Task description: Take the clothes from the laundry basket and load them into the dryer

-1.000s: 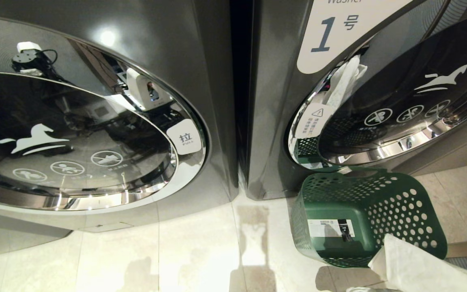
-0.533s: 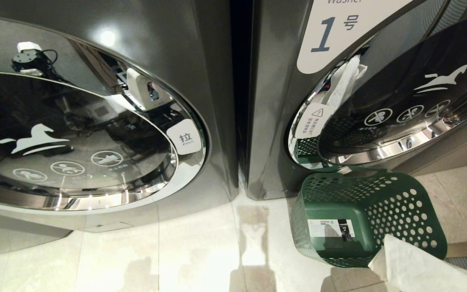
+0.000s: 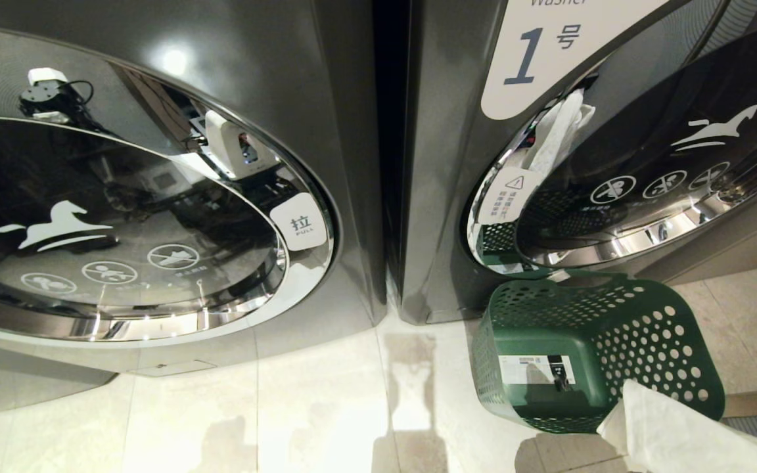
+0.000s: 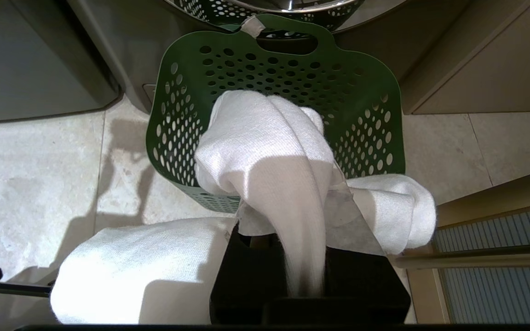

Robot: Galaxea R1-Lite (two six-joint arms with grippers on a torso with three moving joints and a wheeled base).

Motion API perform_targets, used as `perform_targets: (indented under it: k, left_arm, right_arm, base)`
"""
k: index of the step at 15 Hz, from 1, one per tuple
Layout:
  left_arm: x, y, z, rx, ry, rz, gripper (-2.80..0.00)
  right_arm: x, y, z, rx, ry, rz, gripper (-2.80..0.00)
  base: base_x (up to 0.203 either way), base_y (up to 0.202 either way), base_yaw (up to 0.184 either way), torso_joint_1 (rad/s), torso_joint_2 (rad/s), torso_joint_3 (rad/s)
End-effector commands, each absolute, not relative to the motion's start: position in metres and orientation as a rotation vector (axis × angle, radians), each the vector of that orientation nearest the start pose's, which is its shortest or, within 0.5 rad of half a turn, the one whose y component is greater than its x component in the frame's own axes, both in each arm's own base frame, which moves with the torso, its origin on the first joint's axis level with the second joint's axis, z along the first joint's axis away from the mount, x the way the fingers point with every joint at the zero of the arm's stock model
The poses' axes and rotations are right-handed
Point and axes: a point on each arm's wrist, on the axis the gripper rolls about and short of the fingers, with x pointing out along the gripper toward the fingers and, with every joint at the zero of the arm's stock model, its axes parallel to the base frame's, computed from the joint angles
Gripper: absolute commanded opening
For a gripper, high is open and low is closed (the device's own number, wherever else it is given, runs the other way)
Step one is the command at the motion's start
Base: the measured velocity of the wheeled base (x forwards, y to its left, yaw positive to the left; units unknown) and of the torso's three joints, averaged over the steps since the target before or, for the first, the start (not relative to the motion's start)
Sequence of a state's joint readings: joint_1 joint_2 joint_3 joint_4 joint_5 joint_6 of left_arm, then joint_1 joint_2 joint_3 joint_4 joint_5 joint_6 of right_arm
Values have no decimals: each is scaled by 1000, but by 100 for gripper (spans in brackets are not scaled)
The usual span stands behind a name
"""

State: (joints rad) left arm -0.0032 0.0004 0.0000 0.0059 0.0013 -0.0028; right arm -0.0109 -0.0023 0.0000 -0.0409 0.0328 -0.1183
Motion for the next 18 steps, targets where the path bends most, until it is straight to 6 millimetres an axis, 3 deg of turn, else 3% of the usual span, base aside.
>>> perform_targets:
  k: [1,9,18]
  left_arm:
    - [-23,0,74,-3,6,-2,-280]
    - [-23,0,74,-6,6,0,-280]
    - [-23,0,74,-6,6,0,-280]
  right_arm:
    - [-21,1,75,-118,-24,22,-280]
    - [-21,1,75,-113,-26,22,-280]
    - [-21,1,75,-114,-26,23,-280]
  base:
    - [0,0,0,0,0,0]
    - [0,0,0,0,0,13]
    - [0,0,0,3,2,188]
